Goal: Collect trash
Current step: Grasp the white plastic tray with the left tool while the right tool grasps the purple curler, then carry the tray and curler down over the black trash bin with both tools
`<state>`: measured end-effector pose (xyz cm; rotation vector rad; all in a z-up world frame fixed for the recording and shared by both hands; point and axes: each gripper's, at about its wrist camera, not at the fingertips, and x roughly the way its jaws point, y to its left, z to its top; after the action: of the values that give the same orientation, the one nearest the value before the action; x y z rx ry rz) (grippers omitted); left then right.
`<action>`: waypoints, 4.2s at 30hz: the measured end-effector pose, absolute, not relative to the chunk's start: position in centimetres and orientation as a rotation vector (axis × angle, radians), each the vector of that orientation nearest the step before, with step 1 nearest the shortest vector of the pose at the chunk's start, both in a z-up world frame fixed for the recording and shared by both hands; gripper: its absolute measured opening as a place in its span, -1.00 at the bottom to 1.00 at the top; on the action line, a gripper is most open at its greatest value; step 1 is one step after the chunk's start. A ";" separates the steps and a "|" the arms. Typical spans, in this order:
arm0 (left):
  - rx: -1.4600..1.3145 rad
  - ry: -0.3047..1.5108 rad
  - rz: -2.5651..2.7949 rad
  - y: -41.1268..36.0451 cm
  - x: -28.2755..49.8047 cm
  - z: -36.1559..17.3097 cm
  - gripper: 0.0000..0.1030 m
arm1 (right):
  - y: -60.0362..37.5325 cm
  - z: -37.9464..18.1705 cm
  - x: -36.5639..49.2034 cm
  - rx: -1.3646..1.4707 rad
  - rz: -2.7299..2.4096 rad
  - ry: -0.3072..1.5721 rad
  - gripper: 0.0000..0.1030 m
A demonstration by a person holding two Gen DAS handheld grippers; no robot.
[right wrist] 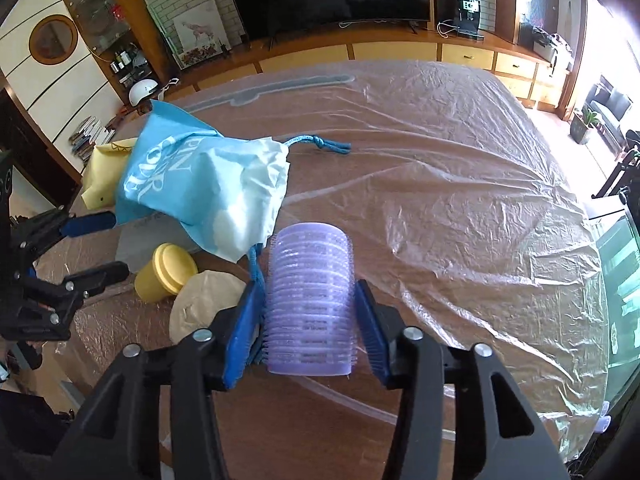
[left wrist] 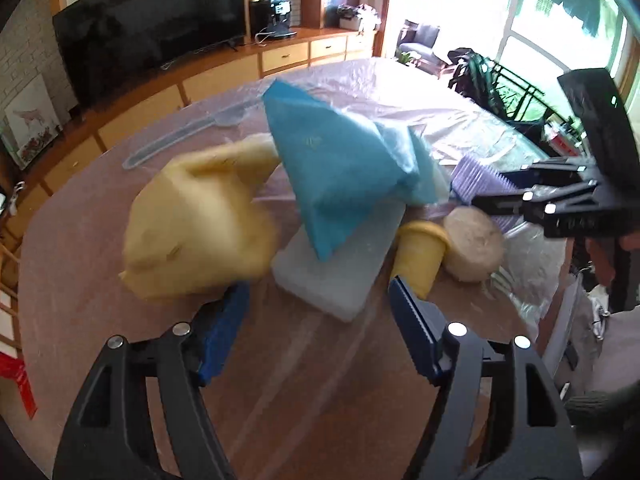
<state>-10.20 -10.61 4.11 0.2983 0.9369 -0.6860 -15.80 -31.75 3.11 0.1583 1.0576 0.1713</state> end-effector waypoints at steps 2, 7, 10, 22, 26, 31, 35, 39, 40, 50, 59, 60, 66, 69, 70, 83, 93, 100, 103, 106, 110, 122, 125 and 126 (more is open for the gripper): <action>0.306 0.932 -0.725 -10.8 -9.5 4.2 0.58 | -31.6 3.1 -15.8 0.168 0.175 1.054 0.11; 0.370 0.941 -0.830 -12.6 -8.8 4.0 0.57 | -31.5 2.7 -15.7 0.175 0.168 1.063 0.12; 0.381 0.979 -0.875 -13.1 -8.1 4.0 0.15 | -31.7 2.7 -15.6 0.191 0.171 1.060 0.12; 0.412 0.968 -0.807 -11.4 -10.5 3.8 0.06 | -31.6 3.0 -15.7 0.163 0.180 1.050 -0.04; 0.383 0.995 -0.765 -9.1 -11.8 3.7 0.06 | -31.0 3.0 -16.0 0.113 0.166 1.053 0.16; 0.345 0.977 -0.696 -8.8 -11.3 4.0 0.34 | -30.7 3.0 -15.6 0.103 0.119 1.036 0.58; 0.375 0.969 -0.652 -10.1 -11.1 3.4 0.30 | -30.5 2.8 -15.3 0.067 0.073 1.031 0.65; 0.403 0.967 -0.635 -10.9 -11.8 2.9 0.06 | -30.0 2.6 -15.4 0.007 0.066 1.033 -0.01; 0.400 0.966 -0.633 -10.9 -12.0 3.0 0.06 | -30.1 2.6 -15.4 0.010 0.072 1.037 -0.17; 0.236 0.929 -0.541 -8.2 -14.9 4.8 0.05 | -32.1 4.7 -17.7 0.112 0.089 0.949 -0.18; 0.158 0.928 -0.511 -8.0 -18.1 5.2 0.06 | -31.6 5.7 -21.1 0.195 0.182 0.945 -0.18; 0.152 0.927 -0.509 -8.0 -18.5 5.3 0.06 | -31.4 5.6 -21.7 0.209 0.202 0.950 -0.18; 0.128 0.905 -0.497 -8.3 -21.3 6.1 0.06 | -29.7 6.3 -24.4 0.205 0.268 0.948 -0.18; 0.112 0.901 -0.490 -8.4 -22.8 6.2 0.06 | -28.9 6.9 -25.7 0.195 0.299 0.944 -0.18; 0.106 0.901 -0.490 -8.4 -23.3 6.2 0.06 | -28.7 7.1 -26.3 0.191 0.312 0.942 -0.18; 0.130 0.909 -0.508 -9.6 -28.9 5.7 0.06 | -26.7 7.1 -32.1 0.174 0.434 0.974 -0.18; 0.157 0.955 -0.524 -10.7 -31.9 4.1 0.06 | -25.8 4.8 -35.8 0.088 0.476 1.048 -0.18; 0.171 0.998 -0.526 -11.0 -32.8 2.3 0.06 | -25.9 3.0 -36.6 0.078 0.470 1.094 -0.18; 0.178 1.017 -0.518 -11.1 -33.0 1.6 0.06 | -25.8 2.2 -36.5 0.067 0.466 1.114 -0.18; 0.181 1.036 -0.507 -11.0 -33.1 0.9 0.06 | -25.6 1.6 -36.3 0.057 0.465 1.127 -0.18; 0.193 1.058 -0.491 -11.0 -33.2 0.0 0.06 | -25.2 0.9 -36.1 0.034 0.463 1.135 -0.18; 0.226 1.111 -0.458 -10.9 -33.3 -2.4 0.06 | -23.6 -1.1 -35.6 -0.026 0.448 1.140 -0.18; 0.230 1.119 -0.453 -10.9 -33.3 -2.9 0.06 | -23.4 -1.6 -35.5 -0.025 0.441 1.145 -0.18; 0.232 1.122 -0.451 -11.0 -33.3 -3.1 0.06 | -23.3 -1.8 -35.5 -0.026 0.439 1.147 -0.18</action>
<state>-33.28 -10.96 -3.11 0.2321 1.1215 -0.4509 -35.46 -23.34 -1.80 -0.0262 1.1467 0.4393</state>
